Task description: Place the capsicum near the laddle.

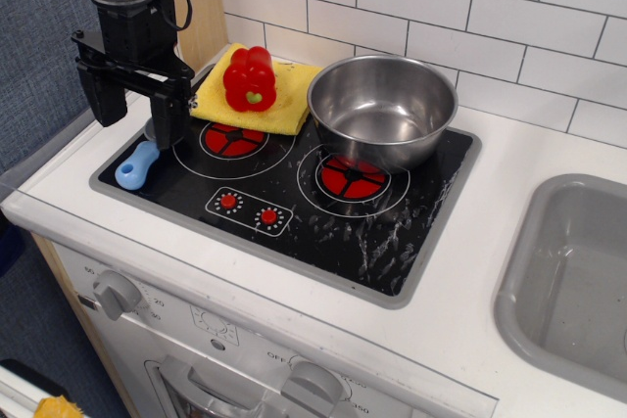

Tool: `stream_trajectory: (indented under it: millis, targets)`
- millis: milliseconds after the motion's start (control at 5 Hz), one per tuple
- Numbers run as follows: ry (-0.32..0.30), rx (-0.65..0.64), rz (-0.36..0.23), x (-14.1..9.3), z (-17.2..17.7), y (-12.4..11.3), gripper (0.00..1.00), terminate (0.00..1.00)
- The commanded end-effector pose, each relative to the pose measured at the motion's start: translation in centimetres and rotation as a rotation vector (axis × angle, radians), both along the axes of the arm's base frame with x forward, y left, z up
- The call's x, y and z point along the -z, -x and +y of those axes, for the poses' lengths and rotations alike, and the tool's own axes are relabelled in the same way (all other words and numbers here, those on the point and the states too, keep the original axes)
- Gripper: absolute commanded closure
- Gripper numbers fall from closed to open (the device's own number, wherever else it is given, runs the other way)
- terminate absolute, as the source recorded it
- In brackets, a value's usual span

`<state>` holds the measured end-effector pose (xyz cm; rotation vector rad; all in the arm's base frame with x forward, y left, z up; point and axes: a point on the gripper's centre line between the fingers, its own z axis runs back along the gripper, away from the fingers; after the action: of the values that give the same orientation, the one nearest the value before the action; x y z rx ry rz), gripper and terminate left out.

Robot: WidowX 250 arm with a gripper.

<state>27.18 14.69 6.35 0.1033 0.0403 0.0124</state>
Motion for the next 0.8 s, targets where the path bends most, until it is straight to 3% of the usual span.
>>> stream_trajectory:
  millis: [0, 400, 600]
  targets:
    - [0.0, 0.0, 0.0, 0.0, 0.0, 0.0, 0.0, 0.0]
    - [0.052, -0.047, -0.093, -3.2, -2.5, -3.6, 0.0, 0.0]
    - [0.06, -0.129, -0.127, -4.6, -3.9, -6.7, 0.0, 0.0]
